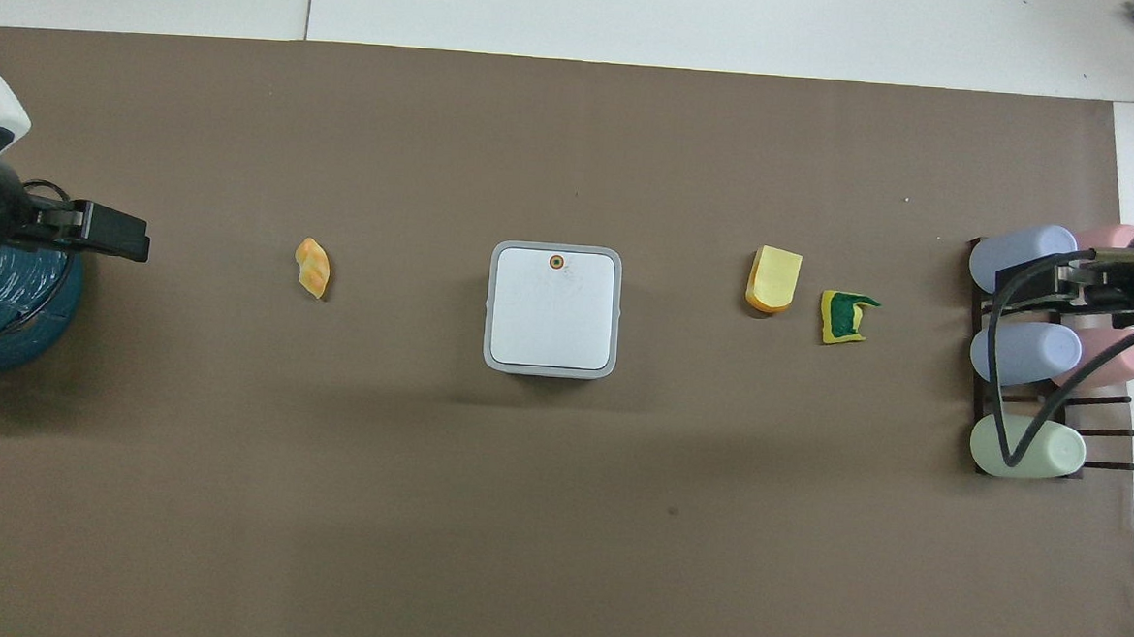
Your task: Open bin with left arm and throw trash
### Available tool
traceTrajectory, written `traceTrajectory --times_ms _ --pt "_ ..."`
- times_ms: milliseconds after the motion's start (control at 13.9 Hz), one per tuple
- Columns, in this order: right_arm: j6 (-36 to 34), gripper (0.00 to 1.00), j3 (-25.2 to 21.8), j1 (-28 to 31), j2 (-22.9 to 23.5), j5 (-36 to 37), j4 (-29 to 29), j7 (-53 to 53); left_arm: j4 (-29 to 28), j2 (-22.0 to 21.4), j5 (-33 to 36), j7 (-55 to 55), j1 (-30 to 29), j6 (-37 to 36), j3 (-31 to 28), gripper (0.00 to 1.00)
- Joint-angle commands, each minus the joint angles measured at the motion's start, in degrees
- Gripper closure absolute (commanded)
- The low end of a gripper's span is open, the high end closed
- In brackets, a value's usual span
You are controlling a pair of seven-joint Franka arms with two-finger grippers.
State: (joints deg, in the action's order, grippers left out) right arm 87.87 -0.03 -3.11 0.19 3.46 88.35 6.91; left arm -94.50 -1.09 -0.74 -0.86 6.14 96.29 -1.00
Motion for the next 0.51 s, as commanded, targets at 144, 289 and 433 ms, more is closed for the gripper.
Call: traceTrajectory --times_ms 144,289,433 --pt "-1.02 0.0 0.73 1.0 -0.8 -0.12 0.59 -1.72 -1.04 -1.02 1.18 -0.54 0.01 0.21 0.21 0.0" --pt "-2.18 0.0 0.73 1.0 -0.8 -0.12 0.59 -1.72 -1.48 -1.11 1.18 -0.46 0.19 0.91 0.29 0.0" --pt "-2.18 0.0 0.73 0.74 -0.8 -0.12 0.59 -1.72 -2.71 -1.72 1.09 -0.1 0.97 2.22 0.38 0.0"
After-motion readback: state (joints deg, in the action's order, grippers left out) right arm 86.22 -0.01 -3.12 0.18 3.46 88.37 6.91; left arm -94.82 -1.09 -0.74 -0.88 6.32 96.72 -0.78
